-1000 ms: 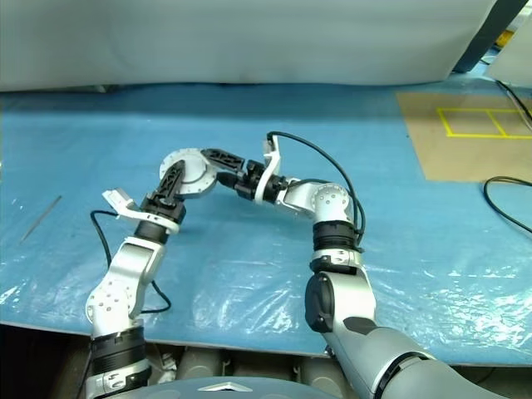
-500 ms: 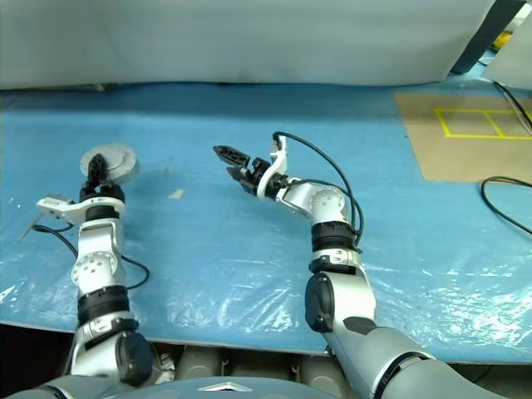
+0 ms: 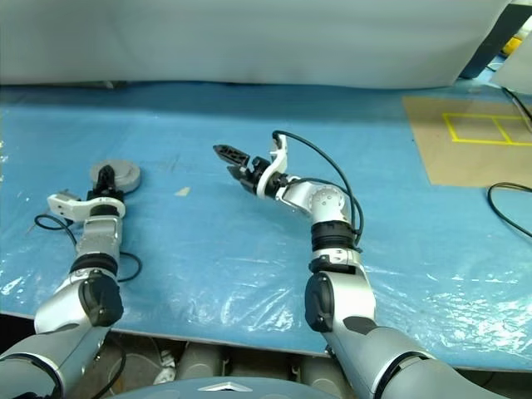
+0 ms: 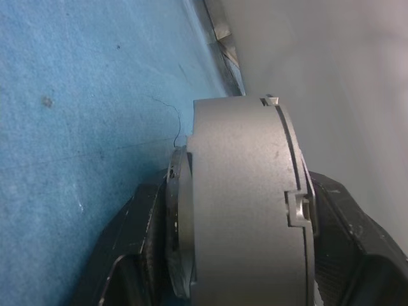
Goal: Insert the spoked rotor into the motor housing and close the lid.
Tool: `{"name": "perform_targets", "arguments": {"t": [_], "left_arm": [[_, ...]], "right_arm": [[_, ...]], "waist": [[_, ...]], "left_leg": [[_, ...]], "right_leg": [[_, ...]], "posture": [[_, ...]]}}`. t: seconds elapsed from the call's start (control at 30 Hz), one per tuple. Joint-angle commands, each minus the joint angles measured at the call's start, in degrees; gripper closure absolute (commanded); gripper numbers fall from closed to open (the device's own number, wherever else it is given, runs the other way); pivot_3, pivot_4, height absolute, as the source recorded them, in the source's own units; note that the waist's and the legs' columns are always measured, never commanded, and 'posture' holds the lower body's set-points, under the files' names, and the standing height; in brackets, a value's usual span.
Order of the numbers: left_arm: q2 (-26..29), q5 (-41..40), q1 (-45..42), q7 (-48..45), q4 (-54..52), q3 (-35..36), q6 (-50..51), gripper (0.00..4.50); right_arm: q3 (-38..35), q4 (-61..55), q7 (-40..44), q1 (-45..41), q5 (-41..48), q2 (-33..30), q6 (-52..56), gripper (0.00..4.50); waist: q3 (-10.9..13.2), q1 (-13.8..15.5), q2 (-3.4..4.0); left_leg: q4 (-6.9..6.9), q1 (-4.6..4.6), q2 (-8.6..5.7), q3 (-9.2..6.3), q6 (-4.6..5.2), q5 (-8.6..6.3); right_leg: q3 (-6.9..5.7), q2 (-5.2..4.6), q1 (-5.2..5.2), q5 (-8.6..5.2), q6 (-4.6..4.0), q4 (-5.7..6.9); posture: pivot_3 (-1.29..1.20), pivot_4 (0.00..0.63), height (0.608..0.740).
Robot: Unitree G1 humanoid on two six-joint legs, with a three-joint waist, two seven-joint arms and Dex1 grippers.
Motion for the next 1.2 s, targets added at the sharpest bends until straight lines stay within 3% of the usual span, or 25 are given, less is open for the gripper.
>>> {"name": "perform_targets", "arguments": {"t": [0.03,0.2,0.33,0.47,0.53,0.7,0.77,0.93,1.2], "left_arm": [[0.9,1.6,0.8,0.1,0.2,1.6,-1.7,1.31],[-0.7,2.7,4.0,2.2,-6.2,3.8,-8.0,0.04],[-3.3,5.1,9.6,6.3,-16.7,4.5,-14.6,0.04],[-5.5,14.2,18.6,9.9,-30.4,-1.9,-15.8,0.04],[-6.5,17.5,24.5,6.0,-39.4,-7.6,-13.8,0.04],[-6.0,19.5,34.2,-4.3,-56.4,-18.3,-9.3,0.04],[-4.9,20.9,36.4,-8.1,-59.2,-21.9,-8.2,0.04],[-0.3,28.2,38.8,-18.1,-59.7,-30.1,-10.0,0.01],[1.5,31.1,34.2,-23.4,-53.6,-32.0,-11.3,0.01]], "right_arm": [[0.2,-1.9,0.2,-0.3,1.3,1.2,-0.4,0.29],[2.2,-1.4,1.5,-0.2,-0.5,0.8,-1.3,0.29],[6.9,-1.7,3.7,0.7,-5.3,0.0,-4.7,0.29],[15.7,-4.2,8.2,3.3,-13.8,-1.9,-12.5,0.29],[22.2,-5.8,10.9,6.3,-21.1,-3.6,-21.9,0.29],[29.0,-8.7,14.1,12.7,-31.5,-6.9,-39.3,0.29],[30.6,-9.9,14.5,15.2,-35.1,-8.4,-46.6,0.29],[30.8,-13.4,18.2,19.7,-36.3,-12.0,-52.1,0.14],[32.0,-16.7,20.3,22.4,-38.4,-15.0,-53.3,0.14]], "waist": [[0.0,0.0,0.00],[0.0,-0.5,0.02],[0.0,-1.3,0.02],[0.0,-1.3,-0.02],[0.0,-0.9,-0.09],[0.1,0.1,-0.23],[0.1,0.0,-0.22],[0.1,-1.0,-0.21],[0.1,-2.1,-0.19]], "left_leg": [[0.00,0.01,0.00,0.00,0.00,0.00],[0.01,0.21,0.05,0.07,0.00,0.00],[0.00,0.27,0.11,0.12,-0.01,-0.01],[-0.02,0.12,0.10,0.06,-0.01,-0.01],[-0.01,0.03,0.08,-0.02,-0.01,-0.01],[0.17,-0.07,0.09,-0.13,0.00,-0.01],[0.20,-0.02,0.09,-0.12,0.01,-0.01],[0.17,0.24,0.09,0.07,0.03,-0.01],[0.15,0.34,0.10,0.15,0.04,-0.01]], "right_leg": [[0.00,0.00,0.00,0.00,0.00,0.01],[0.04,0.00,0.00,-0.07,-0.12,0.27],[0.03,0.02,-0.01,-0.14,-0.23,0.34],[-0.03,0.00,-0.05,-0.14,-0.23,0.24],[-0.12,-0.03,-0.05,-0.14,-0.22,0.20],[-0.26,-0.11,-0.01,-0.14,-0.21,0.27],[-0.22,-0.12,0.01,-0.14,-0.21,0.29],[0.08,-0.06,0.04,-0.16,-0.21,0.29],[0.17,0.02,0.05,-0.15,-0.23,0.33]], "posture": [[0.00,0.150,0.740],[0.00,0.150,0.740],[0.00,0.150,0.740],[0.00,0.150,0.740],[0.00,0.150,0.740],[0.00,0.150,0.740],[0.00,0.150,0.740],[0.00,0.150,0.740],[0.00,0.150,0.740]]}}
